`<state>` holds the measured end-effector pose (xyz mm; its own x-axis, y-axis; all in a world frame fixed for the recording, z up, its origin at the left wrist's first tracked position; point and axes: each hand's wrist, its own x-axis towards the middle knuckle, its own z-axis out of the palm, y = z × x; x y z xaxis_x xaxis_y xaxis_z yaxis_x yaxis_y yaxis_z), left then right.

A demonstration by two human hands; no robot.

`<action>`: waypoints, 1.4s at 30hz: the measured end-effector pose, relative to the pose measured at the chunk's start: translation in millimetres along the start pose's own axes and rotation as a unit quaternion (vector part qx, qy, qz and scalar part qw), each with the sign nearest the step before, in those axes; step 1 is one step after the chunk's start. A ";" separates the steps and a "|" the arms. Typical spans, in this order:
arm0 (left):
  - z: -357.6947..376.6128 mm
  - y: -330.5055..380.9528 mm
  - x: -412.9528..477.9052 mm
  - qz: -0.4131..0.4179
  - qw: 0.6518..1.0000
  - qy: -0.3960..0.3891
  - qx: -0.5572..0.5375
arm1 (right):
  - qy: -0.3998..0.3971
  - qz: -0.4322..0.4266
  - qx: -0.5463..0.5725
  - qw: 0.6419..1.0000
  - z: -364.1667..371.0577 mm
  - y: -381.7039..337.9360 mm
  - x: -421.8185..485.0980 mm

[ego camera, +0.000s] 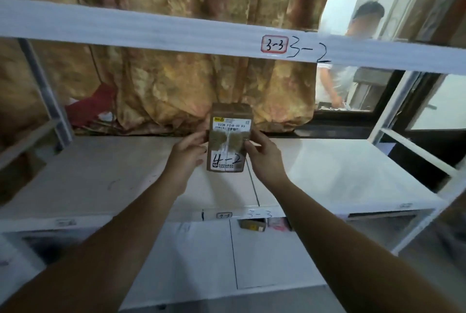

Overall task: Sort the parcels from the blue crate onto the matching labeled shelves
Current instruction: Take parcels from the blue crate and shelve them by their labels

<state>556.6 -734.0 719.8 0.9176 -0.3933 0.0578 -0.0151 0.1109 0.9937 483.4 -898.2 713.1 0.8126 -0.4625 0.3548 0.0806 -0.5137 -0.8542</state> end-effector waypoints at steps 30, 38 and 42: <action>-303.3 -81.2 82.8 0.000 0.983 0.134 0.128 | -0.247 0.181 0.069 0.949 359.6 -30.2 48.4; -369.4 -71.7 126.0 -0.084 0.971 0.211 0.079 | -0.220 0.202 0.120 0.947 437.3 -44.9 68.2; -385.8 -68.7 138.9 -0.089 0.962 0.226 0.126 | -0.224 0.219 0.109 0.943 463.6 -48.8 76.7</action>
<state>838.4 -444.1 622.6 0.9928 0.0566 -0.1056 0.1137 -0.1681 0.9792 809.5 -573.5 605.8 0.9538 -0.2195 -0.2052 -0.2427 -0.1604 -0.9567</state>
